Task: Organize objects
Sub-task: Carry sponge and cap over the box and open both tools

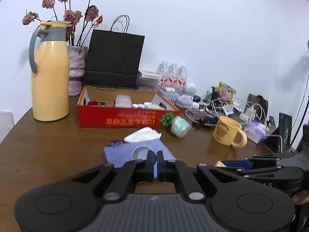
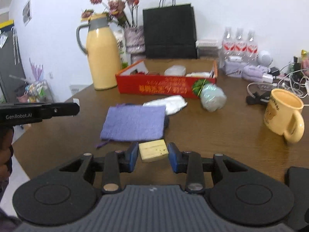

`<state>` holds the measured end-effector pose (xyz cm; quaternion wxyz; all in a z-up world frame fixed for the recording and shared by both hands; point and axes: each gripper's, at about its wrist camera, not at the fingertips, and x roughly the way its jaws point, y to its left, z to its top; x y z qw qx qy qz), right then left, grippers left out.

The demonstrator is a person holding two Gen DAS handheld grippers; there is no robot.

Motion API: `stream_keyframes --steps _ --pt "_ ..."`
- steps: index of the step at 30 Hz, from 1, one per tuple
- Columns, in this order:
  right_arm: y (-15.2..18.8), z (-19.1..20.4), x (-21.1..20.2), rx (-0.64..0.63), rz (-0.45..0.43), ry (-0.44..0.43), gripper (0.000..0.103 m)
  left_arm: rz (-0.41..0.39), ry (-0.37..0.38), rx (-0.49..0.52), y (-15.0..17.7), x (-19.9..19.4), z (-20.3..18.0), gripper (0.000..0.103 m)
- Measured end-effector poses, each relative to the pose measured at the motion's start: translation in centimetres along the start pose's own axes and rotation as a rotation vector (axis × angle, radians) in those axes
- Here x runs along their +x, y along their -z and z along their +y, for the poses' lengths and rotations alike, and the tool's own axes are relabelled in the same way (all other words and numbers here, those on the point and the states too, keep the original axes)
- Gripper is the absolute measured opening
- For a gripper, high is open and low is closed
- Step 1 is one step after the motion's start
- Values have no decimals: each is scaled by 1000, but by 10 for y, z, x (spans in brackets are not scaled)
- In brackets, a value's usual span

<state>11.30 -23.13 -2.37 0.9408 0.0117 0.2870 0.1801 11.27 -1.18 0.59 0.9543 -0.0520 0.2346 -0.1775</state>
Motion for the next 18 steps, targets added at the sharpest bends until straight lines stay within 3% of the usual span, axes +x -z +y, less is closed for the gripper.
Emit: stream_keyframes --steps 2,5,8,10,13,14,16,18 --pt "-7 -2 4 -13 -16 -2 34 -34 -42 21 -8 7 2 1" --pt "-29 -6 13 -44 -63 8 34 -66 -47 46 -35 25 14 1" --pt "-84 -27 33 -28 -157 27 34 -56 14 63 -88 71 33 1" --pt "-133 -50 67 25 -182 11 34 7 48 66 -119 119 43 1" --pt "-196 -86 142 82 -115 4 34 138 70 111 -153 211 51 2" --pt "-214 -98 173 92 -70 38 34 167 28 120 -158 240 53 2" --pt "-237 -117 230 109 16 91 34 275 -8 182 -158 294 56 2" --pt "-249 -136 284 142 124 129 34 349 -28 180 -152 332 61 2"
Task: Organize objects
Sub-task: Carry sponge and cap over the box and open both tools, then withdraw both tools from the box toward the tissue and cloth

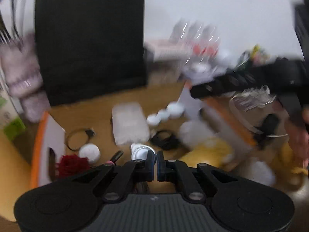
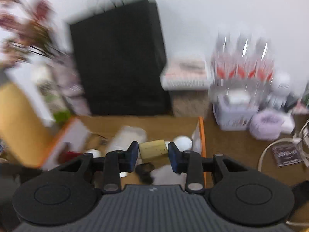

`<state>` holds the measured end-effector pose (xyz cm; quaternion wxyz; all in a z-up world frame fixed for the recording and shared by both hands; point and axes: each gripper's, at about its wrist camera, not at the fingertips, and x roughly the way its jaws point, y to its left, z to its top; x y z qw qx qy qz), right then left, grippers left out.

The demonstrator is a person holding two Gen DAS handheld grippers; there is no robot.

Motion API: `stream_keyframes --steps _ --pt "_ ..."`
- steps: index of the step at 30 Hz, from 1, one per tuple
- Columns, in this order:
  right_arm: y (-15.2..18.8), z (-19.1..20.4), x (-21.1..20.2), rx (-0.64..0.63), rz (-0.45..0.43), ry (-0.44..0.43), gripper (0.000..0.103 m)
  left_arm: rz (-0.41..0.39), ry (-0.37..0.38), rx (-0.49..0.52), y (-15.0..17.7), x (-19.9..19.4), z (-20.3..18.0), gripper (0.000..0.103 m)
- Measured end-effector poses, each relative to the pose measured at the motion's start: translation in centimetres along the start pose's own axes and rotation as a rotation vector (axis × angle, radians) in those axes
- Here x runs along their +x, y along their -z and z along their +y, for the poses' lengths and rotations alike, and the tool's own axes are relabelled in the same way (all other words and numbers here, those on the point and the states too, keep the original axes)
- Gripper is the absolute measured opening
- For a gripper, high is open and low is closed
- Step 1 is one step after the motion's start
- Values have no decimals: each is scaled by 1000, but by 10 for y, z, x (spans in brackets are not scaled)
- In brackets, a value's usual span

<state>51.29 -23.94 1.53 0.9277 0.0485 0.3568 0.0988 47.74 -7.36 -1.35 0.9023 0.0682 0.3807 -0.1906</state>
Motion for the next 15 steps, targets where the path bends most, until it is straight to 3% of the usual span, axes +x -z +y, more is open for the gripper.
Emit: stream_keyframes --steps 2,4,7,8,10,15 --pt "-9 -2 43 -29 80 78 35 45 -14 -12 -2 24 5 4" --pt "-8 -3 74 -41 154 115 35 42 -8 -49 -3 35 12 24" --pt "-6 -11 94 -23 191 148 39 47 46 -116 -5 35 24 41" --pt "-6 -13 93 -16 184 132 44 36 46 -131 -5 30 28 42" --pt "-10 -14 75 -2 135 102 66 -9 39 -122 -9 13 30 45" --pt "-26 -13 8 -18 0 101 68 -122 12 -137 -18 -51 34 57"
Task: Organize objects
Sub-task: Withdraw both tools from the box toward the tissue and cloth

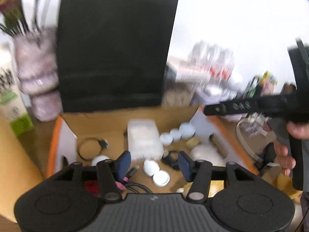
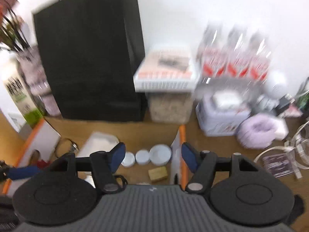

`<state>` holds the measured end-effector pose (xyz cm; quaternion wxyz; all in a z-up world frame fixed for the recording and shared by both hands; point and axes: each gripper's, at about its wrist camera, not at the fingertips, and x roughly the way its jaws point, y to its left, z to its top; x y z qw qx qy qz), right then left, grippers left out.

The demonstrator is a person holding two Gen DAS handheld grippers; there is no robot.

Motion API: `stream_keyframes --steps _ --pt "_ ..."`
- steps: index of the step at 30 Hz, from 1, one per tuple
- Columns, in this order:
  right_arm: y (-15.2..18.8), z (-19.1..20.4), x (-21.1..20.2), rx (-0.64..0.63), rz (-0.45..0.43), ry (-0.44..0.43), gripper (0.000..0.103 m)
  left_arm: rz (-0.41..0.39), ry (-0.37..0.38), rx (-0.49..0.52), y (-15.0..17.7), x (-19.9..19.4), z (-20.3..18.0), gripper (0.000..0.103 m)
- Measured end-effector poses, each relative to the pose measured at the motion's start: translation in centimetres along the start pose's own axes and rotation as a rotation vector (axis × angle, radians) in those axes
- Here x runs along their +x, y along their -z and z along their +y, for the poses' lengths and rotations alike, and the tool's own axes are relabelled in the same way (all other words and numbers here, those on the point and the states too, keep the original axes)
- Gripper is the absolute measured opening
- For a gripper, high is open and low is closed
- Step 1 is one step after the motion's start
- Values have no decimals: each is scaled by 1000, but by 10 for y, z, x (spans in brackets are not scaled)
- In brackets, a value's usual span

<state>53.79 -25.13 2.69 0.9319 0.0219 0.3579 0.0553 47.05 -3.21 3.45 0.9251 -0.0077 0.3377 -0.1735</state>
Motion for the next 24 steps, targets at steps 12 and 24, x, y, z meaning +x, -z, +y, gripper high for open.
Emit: stream_keyframes --steps 12,24 --pt "169 24 -227 15 -293 -93 103 -324 64 62 138 -218 -61 93" --pt "341 29 -345 -56 -158 -51 103 -213 -53 13 270 -287 -71 99"
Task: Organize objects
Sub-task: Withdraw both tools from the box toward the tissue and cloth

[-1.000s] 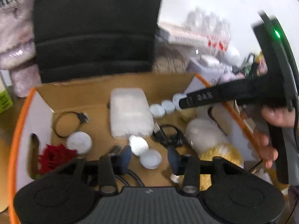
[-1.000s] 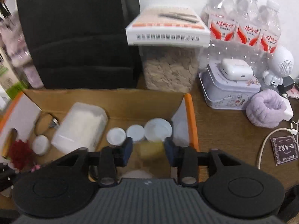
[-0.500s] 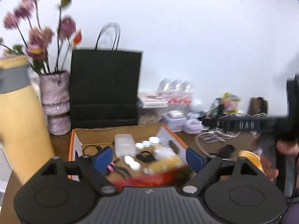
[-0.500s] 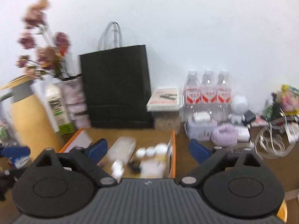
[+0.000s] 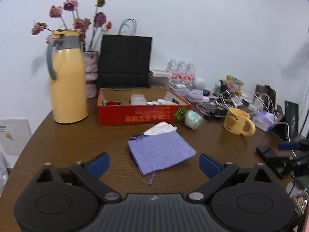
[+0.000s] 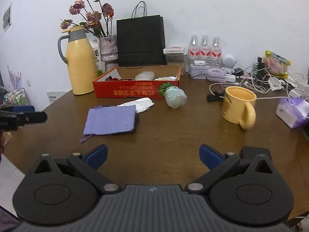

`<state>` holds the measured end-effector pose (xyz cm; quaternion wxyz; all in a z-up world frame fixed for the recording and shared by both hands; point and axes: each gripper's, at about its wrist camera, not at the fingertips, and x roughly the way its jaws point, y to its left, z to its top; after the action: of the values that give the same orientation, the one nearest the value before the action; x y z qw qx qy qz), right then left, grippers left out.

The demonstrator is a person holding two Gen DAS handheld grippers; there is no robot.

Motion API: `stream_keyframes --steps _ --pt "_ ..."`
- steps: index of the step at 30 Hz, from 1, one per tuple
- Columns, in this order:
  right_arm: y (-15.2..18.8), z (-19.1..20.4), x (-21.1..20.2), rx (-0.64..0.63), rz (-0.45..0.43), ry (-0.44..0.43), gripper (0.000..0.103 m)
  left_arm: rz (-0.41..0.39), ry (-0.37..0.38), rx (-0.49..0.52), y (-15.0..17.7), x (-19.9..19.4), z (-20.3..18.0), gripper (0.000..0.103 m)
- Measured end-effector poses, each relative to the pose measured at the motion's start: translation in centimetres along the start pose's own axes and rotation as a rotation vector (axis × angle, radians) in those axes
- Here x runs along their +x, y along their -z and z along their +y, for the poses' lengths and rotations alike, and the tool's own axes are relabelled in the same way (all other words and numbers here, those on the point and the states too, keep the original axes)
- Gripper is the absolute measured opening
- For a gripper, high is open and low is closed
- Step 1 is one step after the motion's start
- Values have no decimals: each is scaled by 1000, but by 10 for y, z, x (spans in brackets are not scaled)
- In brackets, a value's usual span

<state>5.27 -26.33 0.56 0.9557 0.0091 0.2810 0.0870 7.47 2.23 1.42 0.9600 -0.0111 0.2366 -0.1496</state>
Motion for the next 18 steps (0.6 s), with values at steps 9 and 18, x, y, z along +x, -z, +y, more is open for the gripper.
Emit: stream_keyframes --steps 9,18 --pt "7 -3 28 8 -8 27 103 1 -36 -19 -13 39 -8 99" --pt "-60 -15 107 -39 -110 87 103 68 8 35 -54 148 -7 95"
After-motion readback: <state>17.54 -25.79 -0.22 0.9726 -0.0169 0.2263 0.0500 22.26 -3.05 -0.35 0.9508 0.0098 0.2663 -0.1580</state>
